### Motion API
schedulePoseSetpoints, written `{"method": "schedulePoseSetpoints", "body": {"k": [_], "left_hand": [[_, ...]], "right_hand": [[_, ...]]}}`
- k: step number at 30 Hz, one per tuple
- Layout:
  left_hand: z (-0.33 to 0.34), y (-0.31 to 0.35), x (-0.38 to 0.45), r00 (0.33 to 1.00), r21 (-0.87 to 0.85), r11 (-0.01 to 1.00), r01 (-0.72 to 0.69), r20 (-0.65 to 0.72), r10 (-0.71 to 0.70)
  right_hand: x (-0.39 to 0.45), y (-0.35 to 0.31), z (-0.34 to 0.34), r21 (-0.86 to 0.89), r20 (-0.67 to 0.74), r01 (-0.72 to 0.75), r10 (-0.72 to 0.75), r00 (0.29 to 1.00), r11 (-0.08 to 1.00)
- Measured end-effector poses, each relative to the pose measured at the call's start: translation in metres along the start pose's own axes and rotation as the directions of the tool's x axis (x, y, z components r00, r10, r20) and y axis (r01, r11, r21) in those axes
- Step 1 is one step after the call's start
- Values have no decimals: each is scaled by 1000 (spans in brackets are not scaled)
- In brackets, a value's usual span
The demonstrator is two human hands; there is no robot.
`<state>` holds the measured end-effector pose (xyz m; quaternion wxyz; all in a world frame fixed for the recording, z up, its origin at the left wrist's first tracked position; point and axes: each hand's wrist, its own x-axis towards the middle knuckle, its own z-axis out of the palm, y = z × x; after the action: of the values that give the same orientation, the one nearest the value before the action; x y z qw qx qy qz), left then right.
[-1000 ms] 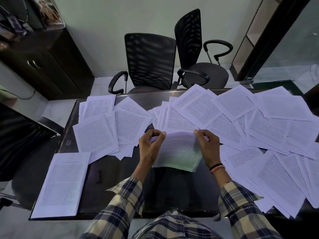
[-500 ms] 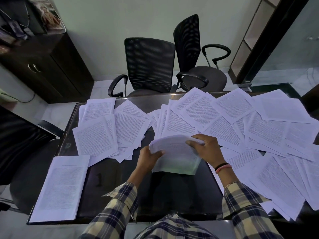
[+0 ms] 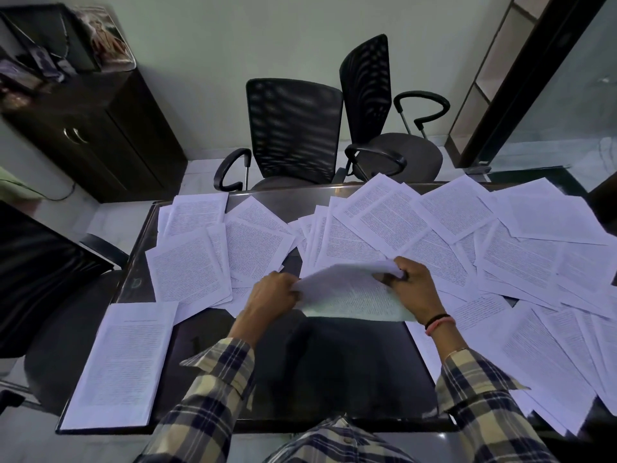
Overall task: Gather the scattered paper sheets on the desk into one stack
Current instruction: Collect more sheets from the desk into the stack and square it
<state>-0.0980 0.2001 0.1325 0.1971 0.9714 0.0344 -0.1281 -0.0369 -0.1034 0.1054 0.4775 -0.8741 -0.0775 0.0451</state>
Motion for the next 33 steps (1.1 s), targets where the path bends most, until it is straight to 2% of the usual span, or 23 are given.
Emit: {"method": "schedulePoseSetpoints", "body": {"k": [3, 5, 7, 11, 14, 18, 20, 24, 29, 30, 33], "left_hand": [[4, 2, -4, 996, 6, 1000, 5, -90, -4], [11, 13, -5, 991, 73, 997, -20, -129, 29], [20, 21, -6, 994, 124, 992, -19, -104, 32], [35, 26, -6, 1000, 134, 991, -13, -18, 15], [42, 24, -5, 999, 106, 994, -9, -33, 12], [45, 26, -5, 996, -12, 996, 91, -14, -91], [45, 26, -4, 995, -4, 995, 102, -13, -102], [46, 25, -1, 989, -91, 987, 132, -50, -137], [44, 31, 1, 997, -24, 997, 69, -18, -69], [44, 32, 2, 1000, 4, 1000, 27, -2, -27], [49, 40, 11, 997, 88, 993, -78, 24, 76]], "right_hand": [[-18, 18, 14, 200, -42, -157, 169, 985, 967], [-31, 23, 27, 313, -74, -239, 274, 959, 919], [-40, 33, 39, 368, -97, -295, 352, 931, 882], [-52, 49, 48, 343, -37, -297, 329, 944, 891], [-55, 38, 44, 447, -22, -274, 317, 948, 851], [-50, 30, 40, 536, -70, -281, 373, 925, 796], [-48, 29, 41, 515, -89, -252, 343, 935, 819], [-47, 26, 38, 466, -87, -231, 304, 949, 854], [-46, 26, 34, 375, -41, -226, 260, 965, 899], [-45, 27, 33, 326, -19, -225, 244, 970, 918], [-44, 35, 31, 50, 16, -96, 96, 995, 994]]}}
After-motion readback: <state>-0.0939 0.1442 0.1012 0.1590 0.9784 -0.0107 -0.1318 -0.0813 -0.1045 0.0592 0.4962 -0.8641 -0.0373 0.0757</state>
